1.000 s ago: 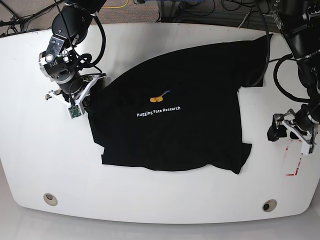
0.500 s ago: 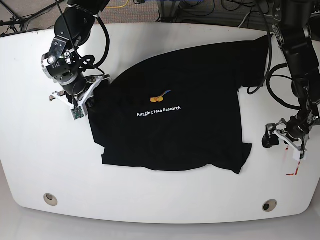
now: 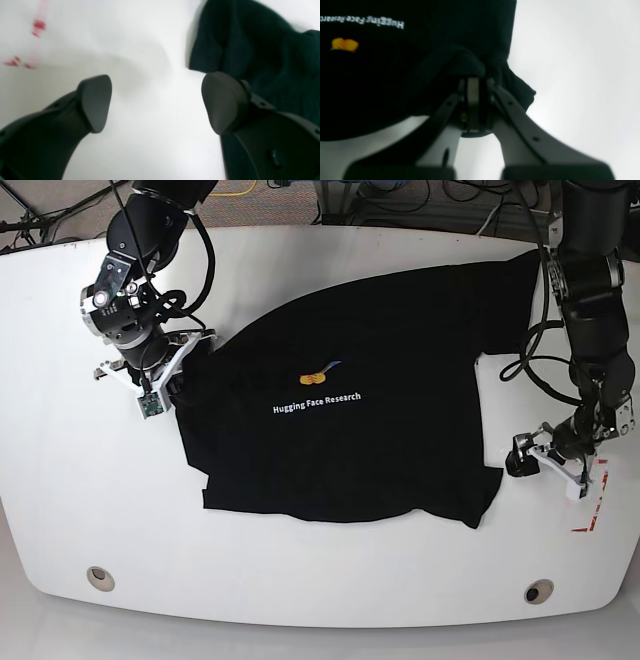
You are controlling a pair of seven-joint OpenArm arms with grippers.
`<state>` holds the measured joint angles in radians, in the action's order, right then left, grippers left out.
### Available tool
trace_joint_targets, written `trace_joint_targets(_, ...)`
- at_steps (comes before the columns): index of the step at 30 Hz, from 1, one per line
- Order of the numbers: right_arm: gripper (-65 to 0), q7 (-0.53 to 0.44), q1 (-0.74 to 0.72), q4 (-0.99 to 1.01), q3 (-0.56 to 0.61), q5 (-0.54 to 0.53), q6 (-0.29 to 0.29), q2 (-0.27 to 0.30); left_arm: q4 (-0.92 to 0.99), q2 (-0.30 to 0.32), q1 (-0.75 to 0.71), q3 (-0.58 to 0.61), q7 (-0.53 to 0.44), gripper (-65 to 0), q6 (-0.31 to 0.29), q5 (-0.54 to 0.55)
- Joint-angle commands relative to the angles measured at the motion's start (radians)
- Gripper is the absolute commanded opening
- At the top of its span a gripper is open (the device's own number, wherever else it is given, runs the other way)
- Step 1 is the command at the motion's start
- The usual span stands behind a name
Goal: Fold the T-shirt properly
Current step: 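Move the open left gripper to the shirt hem corner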
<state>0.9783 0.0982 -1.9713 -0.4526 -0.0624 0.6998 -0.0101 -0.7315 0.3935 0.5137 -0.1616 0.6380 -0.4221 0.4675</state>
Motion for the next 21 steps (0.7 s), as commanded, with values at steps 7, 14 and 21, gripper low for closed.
trace_joint_targets(7, -62.9, -0.022, -0.013, -0.016, 0.001, -0.017, -0.002, 0.002, 0.071, -0.029, 0.073, -0.002, -0.053, -10.6, -0.054, 0.018)
trace_joint_targets(14, -62.9, -0.022, -0.013, -0.018, 0.001, -0.017, -0.002, 0.002, 0.142, -0.049, 0.092, 0.003, -0.085, -10.7, -0.054, 0.018)
trace_joint_targets(21, -62.9, -0.022, -0.012, -0.020, -0.001, -0.017, -0.002, 0.002, 0.224, -0.054, 0.113, 0.004, -0.148, -10.7, -0.054, 0.018)
